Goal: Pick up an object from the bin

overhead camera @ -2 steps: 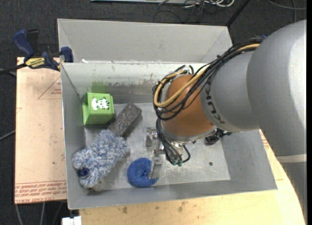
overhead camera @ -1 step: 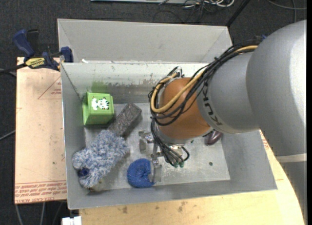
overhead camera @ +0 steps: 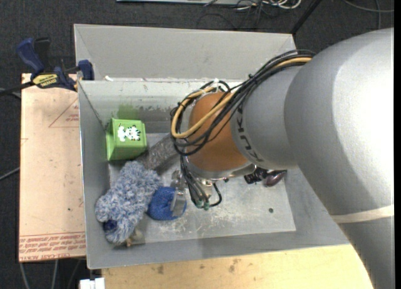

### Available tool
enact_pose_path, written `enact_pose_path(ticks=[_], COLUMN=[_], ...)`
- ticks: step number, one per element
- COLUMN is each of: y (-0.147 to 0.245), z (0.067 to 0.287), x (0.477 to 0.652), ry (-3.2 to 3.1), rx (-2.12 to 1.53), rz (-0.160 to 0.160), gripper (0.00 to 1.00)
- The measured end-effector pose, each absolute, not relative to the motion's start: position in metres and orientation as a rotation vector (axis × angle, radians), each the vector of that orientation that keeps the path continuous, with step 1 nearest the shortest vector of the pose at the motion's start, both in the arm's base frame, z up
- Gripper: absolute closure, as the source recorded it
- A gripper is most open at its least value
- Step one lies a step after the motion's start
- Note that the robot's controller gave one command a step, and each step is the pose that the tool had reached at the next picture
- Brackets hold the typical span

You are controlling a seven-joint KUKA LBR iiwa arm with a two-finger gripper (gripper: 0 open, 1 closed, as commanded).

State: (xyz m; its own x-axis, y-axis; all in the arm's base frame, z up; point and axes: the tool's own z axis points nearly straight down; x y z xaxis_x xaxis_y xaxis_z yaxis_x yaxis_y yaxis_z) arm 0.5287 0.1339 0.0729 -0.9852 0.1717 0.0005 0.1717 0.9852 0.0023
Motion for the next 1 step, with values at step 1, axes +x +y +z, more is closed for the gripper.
enact_pose_path(ticks=[1], y=[0.1339], z=[0.0729], x=[0.5287], ry=[-3.13], rx=[-0.271], rz=[-0.004], gripper=[1.0])
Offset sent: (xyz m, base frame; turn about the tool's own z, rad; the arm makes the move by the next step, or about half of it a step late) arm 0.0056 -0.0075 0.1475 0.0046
